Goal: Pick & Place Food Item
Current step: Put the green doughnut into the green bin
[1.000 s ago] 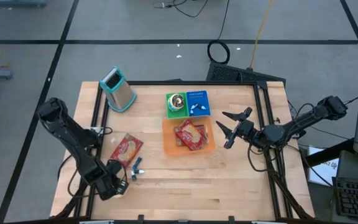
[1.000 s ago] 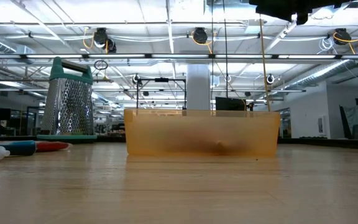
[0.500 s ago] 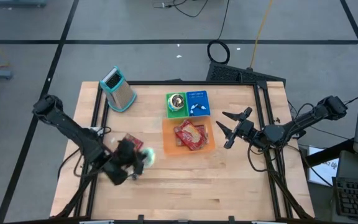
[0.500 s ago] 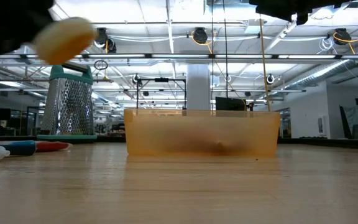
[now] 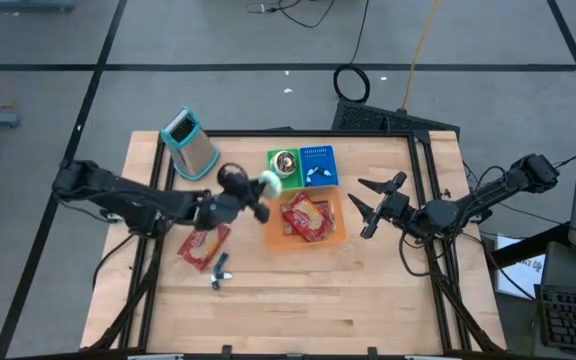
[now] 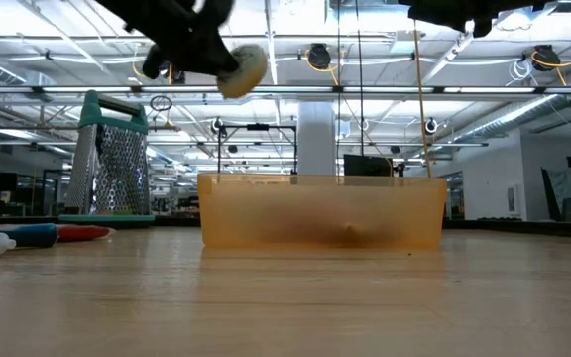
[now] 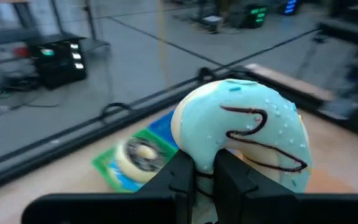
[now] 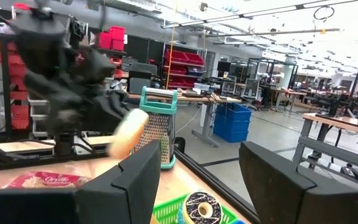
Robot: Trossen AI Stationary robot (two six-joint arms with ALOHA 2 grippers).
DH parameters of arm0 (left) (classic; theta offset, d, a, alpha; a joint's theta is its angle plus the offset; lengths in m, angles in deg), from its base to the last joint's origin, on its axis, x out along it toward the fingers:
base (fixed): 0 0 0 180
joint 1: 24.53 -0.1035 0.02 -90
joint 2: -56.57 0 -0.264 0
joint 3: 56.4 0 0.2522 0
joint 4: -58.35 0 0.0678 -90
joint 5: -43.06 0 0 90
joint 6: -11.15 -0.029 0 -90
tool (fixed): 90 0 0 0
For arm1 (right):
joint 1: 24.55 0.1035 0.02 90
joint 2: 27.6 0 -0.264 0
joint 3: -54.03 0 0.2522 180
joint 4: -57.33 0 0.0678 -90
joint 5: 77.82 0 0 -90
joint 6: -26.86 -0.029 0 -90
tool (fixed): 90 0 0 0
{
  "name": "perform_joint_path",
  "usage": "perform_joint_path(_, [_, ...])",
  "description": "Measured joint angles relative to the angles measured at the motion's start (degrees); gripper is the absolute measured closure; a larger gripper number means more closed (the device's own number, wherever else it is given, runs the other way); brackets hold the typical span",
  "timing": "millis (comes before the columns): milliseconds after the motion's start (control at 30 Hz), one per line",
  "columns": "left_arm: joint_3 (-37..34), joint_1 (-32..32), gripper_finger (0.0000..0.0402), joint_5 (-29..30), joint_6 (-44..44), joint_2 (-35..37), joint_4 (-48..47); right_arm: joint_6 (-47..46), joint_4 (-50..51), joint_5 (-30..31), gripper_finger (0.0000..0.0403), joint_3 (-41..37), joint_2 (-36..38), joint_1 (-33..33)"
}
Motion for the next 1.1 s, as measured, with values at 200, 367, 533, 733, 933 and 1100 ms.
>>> perform_joint_path(200, [0.0, -7.4, 0.0364, -1.2, -1.0, -6.3, 2.8, 1.5, -0.4, 0.1, 0.0195, 0.0, 0.0, -0.1])
perform_joint_path(367, [-0.1, -10.9, 0.0364, -4.6, -5.3, -14.7, 12.0, 1.8, -0.4, 0.1, 0.0195, 0.0, 0.0, -0.5])
perform_joint_path(533, [-0.1, -13.3, 0.0364, -4.6, -9.9, -21.8, 21.0, 1.3, -0.2, 0.1, 0.0195, 0.0, 0.0, -1.8])
perform_joint_path(733, [-0.1, -15.6, 0.0364, -4.6, -11.6, -25.7, 25.6, 0.6, 0.6, 0.2, 0.0195, 0.0, 0.0, -2.8])
perform_joint_path(933, [-0.1, -17.4, 0.0364, -4.6, -9.9, -26.1, 24.9, 1.0, 0.7, 0.2, 0.0195, 0.0, 0.0, -2.8])
perform_joint_path(1100, [-0.1, -18.4, 0.0364, -8.4, -7.8, -26.1, 24.5, 1.2, 0.7, 0.2, 0.0195, 0.0, 0.0, -2.8])
